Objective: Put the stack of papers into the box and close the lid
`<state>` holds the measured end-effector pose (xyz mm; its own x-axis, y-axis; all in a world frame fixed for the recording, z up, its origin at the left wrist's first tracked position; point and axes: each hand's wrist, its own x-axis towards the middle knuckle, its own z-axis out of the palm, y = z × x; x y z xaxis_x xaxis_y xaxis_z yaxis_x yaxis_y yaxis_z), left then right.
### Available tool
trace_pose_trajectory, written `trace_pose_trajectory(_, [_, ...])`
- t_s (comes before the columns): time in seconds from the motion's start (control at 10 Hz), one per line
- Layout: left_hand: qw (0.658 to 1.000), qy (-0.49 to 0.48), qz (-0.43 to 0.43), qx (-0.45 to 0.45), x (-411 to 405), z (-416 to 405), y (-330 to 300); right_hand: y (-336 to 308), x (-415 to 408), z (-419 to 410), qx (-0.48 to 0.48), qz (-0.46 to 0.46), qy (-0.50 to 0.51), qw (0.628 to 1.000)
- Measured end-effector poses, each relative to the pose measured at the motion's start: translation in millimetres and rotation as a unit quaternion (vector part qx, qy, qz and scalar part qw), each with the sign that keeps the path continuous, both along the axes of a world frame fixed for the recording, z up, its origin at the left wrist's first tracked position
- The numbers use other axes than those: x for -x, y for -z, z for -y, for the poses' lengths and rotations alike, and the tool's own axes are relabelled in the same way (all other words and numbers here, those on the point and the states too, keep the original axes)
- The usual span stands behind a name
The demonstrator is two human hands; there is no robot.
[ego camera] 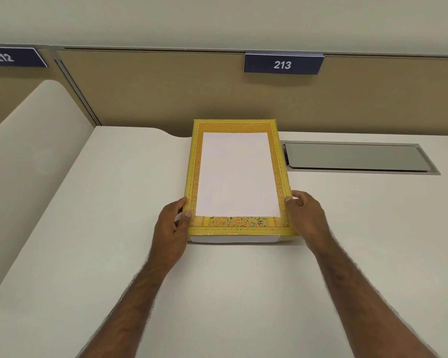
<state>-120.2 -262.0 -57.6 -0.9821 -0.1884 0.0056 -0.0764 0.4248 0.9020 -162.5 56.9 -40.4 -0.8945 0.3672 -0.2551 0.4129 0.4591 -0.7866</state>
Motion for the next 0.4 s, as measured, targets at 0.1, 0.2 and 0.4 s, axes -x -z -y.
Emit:
trace_pose_trajectory(0.1, [1.0,0.003,0.003,0.023,1.3,-1.3,0.0,6.8,-2.9,5.3,-0.046,-0.013,-0.009,0.999])
trace_pose_trajectory(0.2, [0.996,0.008,0.012,0.089,4.9,-2.7,-1.7,14.0,-3.5,8.7,-0.088,-0.037,-0.009,0.995])
trace_pose_trajectory(0.4, [0.983,0.001,0.033,0.181,4.6,-5.9,-5.5,14.2,-8.4,6.7,-0.106,-0.037,-0.037,0.993])
